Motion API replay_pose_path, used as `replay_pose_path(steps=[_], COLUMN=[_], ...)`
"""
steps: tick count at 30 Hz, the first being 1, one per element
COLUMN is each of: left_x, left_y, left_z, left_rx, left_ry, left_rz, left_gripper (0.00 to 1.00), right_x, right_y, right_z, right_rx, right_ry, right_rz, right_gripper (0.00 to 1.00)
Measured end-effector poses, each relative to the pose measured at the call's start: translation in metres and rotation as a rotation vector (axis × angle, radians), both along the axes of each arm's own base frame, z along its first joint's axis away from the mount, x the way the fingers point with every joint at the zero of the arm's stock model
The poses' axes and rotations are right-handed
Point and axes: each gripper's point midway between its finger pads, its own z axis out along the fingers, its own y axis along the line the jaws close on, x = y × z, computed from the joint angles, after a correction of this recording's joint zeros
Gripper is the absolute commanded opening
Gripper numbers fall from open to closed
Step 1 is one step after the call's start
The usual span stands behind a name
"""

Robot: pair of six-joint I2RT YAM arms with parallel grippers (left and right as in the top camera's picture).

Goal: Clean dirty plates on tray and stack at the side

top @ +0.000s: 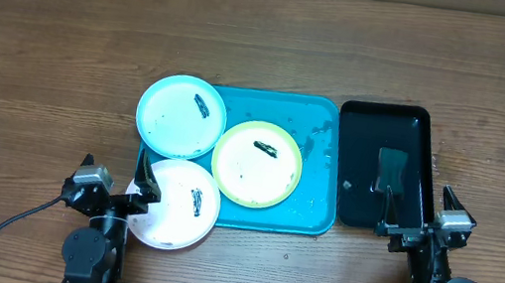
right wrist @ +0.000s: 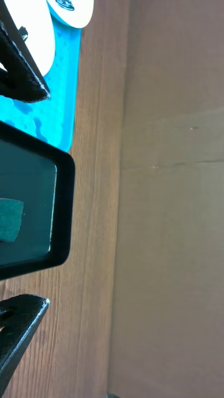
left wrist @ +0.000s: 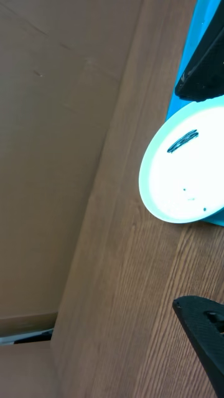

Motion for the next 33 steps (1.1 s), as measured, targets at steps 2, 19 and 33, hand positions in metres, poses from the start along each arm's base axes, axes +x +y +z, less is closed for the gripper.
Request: replay_pose_path(steps=[2, 19, 33], left_x=[0.0, 0.0, 0.0], left_y=[0.0, -0.004, -0.055], left_z=[0.0, -0.001, 0.009], left_rx=[0.0, -0.002, -0.08], left_ry=[0.0, 0.004, -0.029], left_rz=[0.0, -0.023, -0.316], left_gripper=[1.0, 0.99, 1.0], right_x=[0.0, 0.0, -0.008], right_y=[0.0, 0.001, 0.025], right_z=[0.0, 0.002, 0.033], right_rx=[0.0, 0.001, 0.036], right_ry=[-0.001, -0.008, -0.124], right_rz=[0.0, 0.003, 0.152], right_gripper=[1.0, 1.0, 1.0])
